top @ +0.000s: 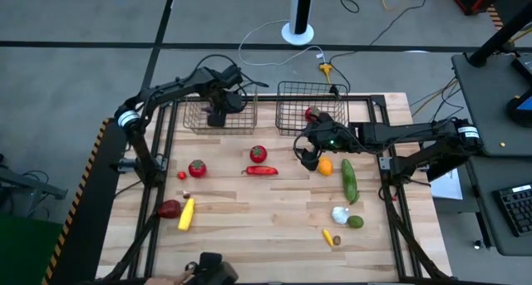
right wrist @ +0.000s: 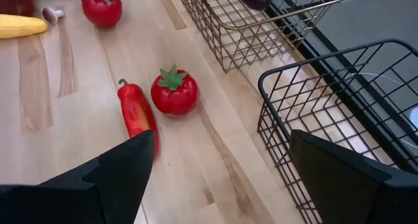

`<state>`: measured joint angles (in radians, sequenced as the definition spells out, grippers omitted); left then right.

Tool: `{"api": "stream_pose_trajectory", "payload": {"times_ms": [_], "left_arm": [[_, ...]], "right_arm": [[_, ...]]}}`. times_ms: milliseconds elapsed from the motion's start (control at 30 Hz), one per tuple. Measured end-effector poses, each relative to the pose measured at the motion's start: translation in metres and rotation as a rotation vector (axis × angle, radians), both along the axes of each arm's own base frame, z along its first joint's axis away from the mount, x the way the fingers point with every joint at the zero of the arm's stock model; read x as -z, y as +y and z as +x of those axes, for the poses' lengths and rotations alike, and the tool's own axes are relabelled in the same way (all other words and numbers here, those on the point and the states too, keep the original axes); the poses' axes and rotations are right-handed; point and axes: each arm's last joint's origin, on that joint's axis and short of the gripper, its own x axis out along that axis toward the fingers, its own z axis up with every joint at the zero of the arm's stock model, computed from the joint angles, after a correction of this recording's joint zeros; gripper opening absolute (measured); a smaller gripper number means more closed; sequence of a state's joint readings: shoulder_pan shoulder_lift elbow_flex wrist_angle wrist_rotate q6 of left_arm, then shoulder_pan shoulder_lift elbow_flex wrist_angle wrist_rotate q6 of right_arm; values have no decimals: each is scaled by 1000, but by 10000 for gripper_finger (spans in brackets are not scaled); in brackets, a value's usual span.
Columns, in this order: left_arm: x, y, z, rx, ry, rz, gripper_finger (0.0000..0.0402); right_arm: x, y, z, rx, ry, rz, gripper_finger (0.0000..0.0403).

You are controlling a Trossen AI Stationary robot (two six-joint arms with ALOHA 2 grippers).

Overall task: Sort produce into baskets
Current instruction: Put the violet eggplant into the left wire basket

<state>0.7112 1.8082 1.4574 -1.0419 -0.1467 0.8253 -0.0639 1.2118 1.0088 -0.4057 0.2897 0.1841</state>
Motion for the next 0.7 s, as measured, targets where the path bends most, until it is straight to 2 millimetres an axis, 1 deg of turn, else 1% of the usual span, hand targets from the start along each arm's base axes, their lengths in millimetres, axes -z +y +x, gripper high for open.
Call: {"api": "stream_pose_trajectory", "payload": {"times_ms": [500, 700], "left_arm": [[16, 4, 5, -8, 32, -29, 155], [18, 5, 6, -12, 30, -28, 155]], "right_arm": [[0, 0, 0, 0, 0, 0, 345], [0, 0, 0, 0, 0, -1, 345]]}}
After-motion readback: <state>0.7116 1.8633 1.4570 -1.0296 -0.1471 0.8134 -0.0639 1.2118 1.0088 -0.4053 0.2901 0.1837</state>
